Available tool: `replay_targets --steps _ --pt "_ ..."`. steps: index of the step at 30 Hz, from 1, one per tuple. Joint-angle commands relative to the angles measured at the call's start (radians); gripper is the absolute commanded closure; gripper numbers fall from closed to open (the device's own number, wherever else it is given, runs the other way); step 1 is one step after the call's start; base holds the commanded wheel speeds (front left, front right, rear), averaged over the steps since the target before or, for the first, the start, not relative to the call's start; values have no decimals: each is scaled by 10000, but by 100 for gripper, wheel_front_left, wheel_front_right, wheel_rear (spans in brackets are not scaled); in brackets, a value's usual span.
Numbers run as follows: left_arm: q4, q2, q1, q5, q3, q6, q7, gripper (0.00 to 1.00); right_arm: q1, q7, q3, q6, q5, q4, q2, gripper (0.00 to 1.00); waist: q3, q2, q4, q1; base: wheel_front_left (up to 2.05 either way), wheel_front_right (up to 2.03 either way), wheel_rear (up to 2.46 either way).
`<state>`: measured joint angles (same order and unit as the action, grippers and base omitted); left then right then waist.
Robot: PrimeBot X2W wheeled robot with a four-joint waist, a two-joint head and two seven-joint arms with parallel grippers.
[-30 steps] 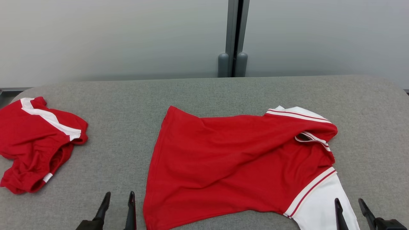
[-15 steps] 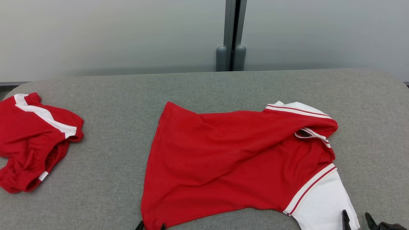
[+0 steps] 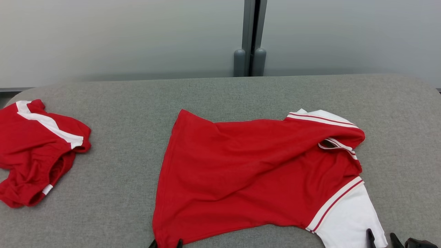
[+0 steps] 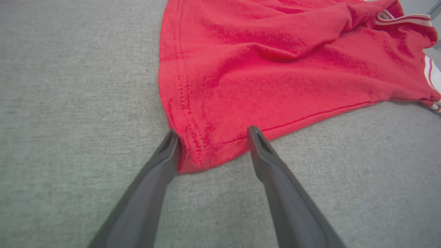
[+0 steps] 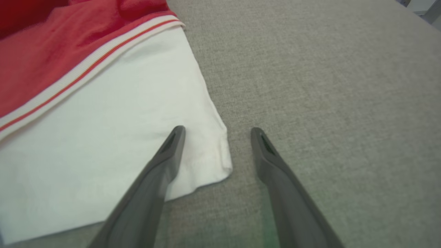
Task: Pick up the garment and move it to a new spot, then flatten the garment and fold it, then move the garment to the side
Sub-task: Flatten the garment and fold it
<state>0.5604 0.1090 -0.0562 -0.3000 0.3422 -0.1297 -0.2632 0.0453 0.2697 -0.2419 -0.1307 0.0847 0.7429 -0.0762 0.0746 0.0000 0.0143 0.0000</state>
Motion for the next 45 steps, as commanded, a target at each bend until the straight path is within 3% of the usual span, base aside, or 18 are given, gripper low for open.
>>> replay_targets --steps 1,3,4,5,6,8,9,13,22,28,35,40,45 --pt "44 32 163 -90 91 -11 -22 0 74 -97 165 -1 136 276 26 0 -25 0 1 0 0 0 0" --pt "62 26 191 -155 134 -11 -22 0 83 -98 453 -15 252 358 73 0 -51 0 7 0 0 0 0" --pt "64 18 200 -205 151 -11 -22 0 64 -98 645 -17 311 378 133 11 -61 0 11 0 0 0 0" --pt "74 11 213 -258 166 -11 -22 0 30 -100 799 -20 379 390 164 60 -68 0 17 0 0 0 0" --pt "100 -4 226 -328 184 -12 -22 26 -12 -111 945 -26 450 398 180 100 -75 0 22 0 0 0 0" --pt "136 -32 274 -459 210 -12 -22 81 -78 -122 1173 -24 577 284 200 100 -85 0 13 0 0 0 0" --pt "122 -33 285 -530 223 -12 -22 100 -102 -120 1261 -21 658 129 176 100 -88 0 0 0 0 0 0" --pt "48 -14 293 -658 274 -12 -22 100 -181 -83 1512 -14 927 -446 185 100 -107 0 -27 0 0 0 0" --pt "-919 117 599 -897 -193 -12 -23 100 -459 -50 1870 -1 1312 -3007 134 100 -91 0 -69 0 0 0 0" --pt "-1693 369 1654 -1506 -269 -12 -23 100 474 -50 2121 -3 1581 -4246 -11 100 226 0 -123 0 0 0 0" --pt "-1929 1121 4435 -2109 211 -12 338 100 3257 -50 2431 -3 2041 -4067 -554 100 950 0 -253 0 0 0 0" --pt "-1778 1679 7222 -2899 538 -12 939 100 6306 -339 2728 -3 2503 -3036 -927 100 1951 0 -325 0 0 0 0" --pt "-1133 1844 10374 -3803 623 -12 1313 100 9632 -768 2656 -3 2937 -1827 -1191 100 2969 0 -362 0 0 0 0"
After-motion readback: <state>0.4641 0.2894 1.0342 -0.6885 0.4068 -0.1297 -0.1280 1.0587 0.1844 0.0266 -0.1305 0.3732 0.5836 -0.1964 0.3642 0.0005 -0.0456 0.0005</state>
